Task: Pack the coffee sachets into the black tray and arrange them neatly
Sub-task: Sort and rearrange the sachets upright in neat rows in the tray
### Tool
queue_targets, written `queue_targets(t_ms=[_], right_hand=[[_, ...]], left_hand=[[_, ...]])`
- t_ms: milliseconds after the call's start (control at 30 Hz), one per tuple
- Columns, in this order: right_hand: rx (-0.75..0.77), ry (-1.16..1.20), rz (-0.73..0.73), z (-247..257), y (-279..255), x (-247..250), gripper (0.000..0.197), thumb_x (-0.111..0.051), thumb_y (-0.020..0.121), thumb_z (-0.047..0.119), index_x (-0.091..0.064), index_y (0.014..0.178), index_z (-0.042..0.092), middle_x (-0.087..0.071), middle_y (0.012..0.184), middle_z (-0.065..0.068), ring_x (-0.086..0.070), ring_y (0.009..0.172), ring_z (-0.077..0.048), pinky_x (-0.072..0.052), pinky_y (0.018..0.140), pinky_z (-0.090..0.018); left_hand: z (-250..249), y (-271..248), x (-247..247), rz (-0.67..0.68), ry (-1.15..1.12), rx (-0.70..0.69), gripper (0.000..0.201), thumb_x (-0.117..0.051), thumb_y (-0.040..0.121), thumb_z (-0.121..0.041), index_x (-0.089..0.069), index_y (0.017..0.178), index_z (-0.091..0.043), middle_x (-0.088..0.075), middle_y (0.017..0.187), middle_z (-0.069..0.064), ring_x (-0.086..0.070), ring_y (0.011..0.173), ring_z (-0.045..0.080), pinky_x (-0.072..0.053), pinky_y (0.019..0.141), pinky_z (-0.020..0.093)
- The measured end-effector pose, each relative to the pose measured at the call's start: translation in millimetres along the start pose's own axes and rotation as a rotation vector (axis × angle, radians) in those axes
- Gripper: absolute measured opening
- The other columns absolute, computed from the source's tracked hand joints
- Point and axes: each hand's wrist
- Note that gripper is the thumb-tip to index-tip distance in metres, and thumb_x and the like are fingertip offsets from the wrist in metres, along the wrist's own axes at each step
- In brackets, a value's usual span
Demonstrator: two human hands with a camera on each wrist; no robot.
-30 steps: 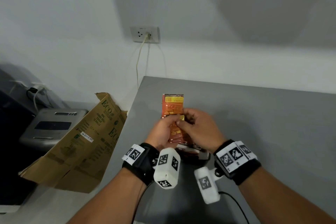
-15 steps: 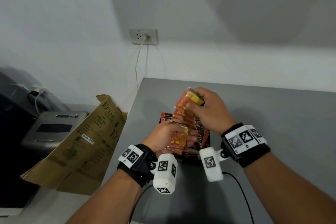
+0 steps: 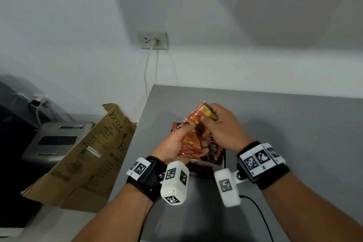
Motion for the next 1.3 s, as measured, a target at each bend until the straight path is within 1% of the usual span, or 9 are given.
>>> queue_targets(t_ms=[200,367,500,600,800,900,1033,1167,1300], right_hand=[[0.166,-0.086,-0.134,-4.5,-7.0,5.2,0.012,-0.068,0.092,0.019,-0.07,0.09,0.03,-0.068,0.097,0.017,-0.061,0.09,0.002,-0.048,0.08,-0.022],[0.167,-0.191,0.128,-18.7,-21.4,-8.0,0.023,-0.077,0.079,0.024,-0.076,0.101,0.029,-0.052,0.128,0.023,-0.049,0.12,0.003,-0.038,0.107,-0.023],[0.019,-0.011,0.049,-19.8,-12.5,-2.9,0.018,-0.08,0.078,0.028,-0.067,0.09,0.032,-0.066,0.118,0.014,-0.064,0.101,0.002,-0.053,0.094,-0.033],[-0.078,0.056,0.003,-23.1,-5.8,-1.2,0.044,-0.08,0.079,0.016,-0.058,0.113,0.034,-0.072,0.103,0.004,-0.07,0.094,-0.013,-0.057,0.088,-0.042],[-0.402,0.72,0.142,-15.9,-6.5,3.0,0.022,-0.06,0.092,-0.006,-0.066,0.112,-0.001,-0.073,0.104,-0.019,-0.072,0.088,-0.028,-0.059,0.076,-0.04],[-0.355,0.705,0.106,-13.7,-7.2,-2.6,0.018,-0.058,0.093,-0.006,-0.068,0.106,0.002,-0.075,0.094,-0.015,-0.07,0.083,-0.027,-0.059,0.075,-0.042],[0.042,0.083,-0.134,-14.9,-9.7,6.8,0.018,-0.069,0.09,0.01,-0.075,0.092,0.027,-0.074,0.09,0.008,-0.069,0.087,-0.007,-0.053,0.084,-0.023],[0.163,-0.145,0.073,-27.9,-21.0,1.3,0.027,-0.075,0.085,0.008,-0.079,0.1,0.031,-0.068,0.096,0.015,-0.061,0.089,0.003,-0.043,0.078,-0.006],[-0.051,0.198,0.078,-32.6,-22.9,9.8,0.03,-0.073,0.085,0.001,-0.076,0.105,0.024,-0.077,0.097,0.003,-0.072,0.092,-0.012,-0.053,0.086,-0.021]], left_hand=[[-1.4,0.6,5.6,-0.014,-0.104,-0.056,0.046,-0.067,0.083,-0.053,-0.07,0.098,-0.01,-0.064,0.086,0.013,-0.061,0.068,0.022,-0.053,0.058,0.032],[-1.1,3.8,5.6,-0.058,-0.044,-0.094,0.036,-0.059,0.081,-0.004,-0.066,0.117,0.0,-0.068,0.098,0.024,-0.069,0.08,0.034,-0.058,0.066,0.038],[-1.4,4.6,7.7,-0.087,0.032,-0.078,0.052,-0.058,0.076,-0.003,-0.06,0.128,0.001,-0.063,0.112,0.033,-0.067,0.084,0.036,-0.059,0.069,0.042],[-2.8,4.1,10.5,-0.048,-0.011,-0.055,0.041,-0.046,0.082,-0.004,-0.063,0.12,-0.005,-0.07,0.1,0.022,-0.068,0.08,0.03,-0.06,0.065,0.042],[-6.0,3.1,10.9,-0.062,0.124,-0.135,0.053,-0.061,0.076,0.001,-0.054,0.129,-0.001,-0.065,0.103,0.028,-0.067,0.075,0.036,-0.059,0.053,0.037],[-2.2,7.5,11.8,-0.108,0.16,-0.161,0.043,-0.069,0.081,-0.006,-0.055,0.122,-0.001,-0.063,0.092,0.025,-0.065,0.064,0.029,-0.055,0.047,0.03],[-7.0,9.3,17.4,-0.183,0.019,0.0,0.036,-0.07,0.084,-0.042,-0.066,0.093,-0.008,-0.06,0.073,0.011,-0.057,0.052,0.018,-0.048,0.044,0.024],[-12.7,11.6,21.5,-0.271,0.082,-0.087,0.032,-0.066,0.083,0.004,-0.06,0.111,-0.009,-0.066,0.086,0.021,-0.062,0.057,0.027,-0.052,0.046,0.028],[-17.7,8.5,16.9,-0.318,0.332,-0.236,0.047,-0.06,0.084,0.019,-0.058,0.119,-0.013,-0.069,0.092,0.019,-0.065,0.059,0.025,-0.051,0.045,0.029]])
Point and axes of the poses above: each hand's wrist, its own y-axis towards the middle knuckle, its own x-axis out of the back of the hand, z = x × y
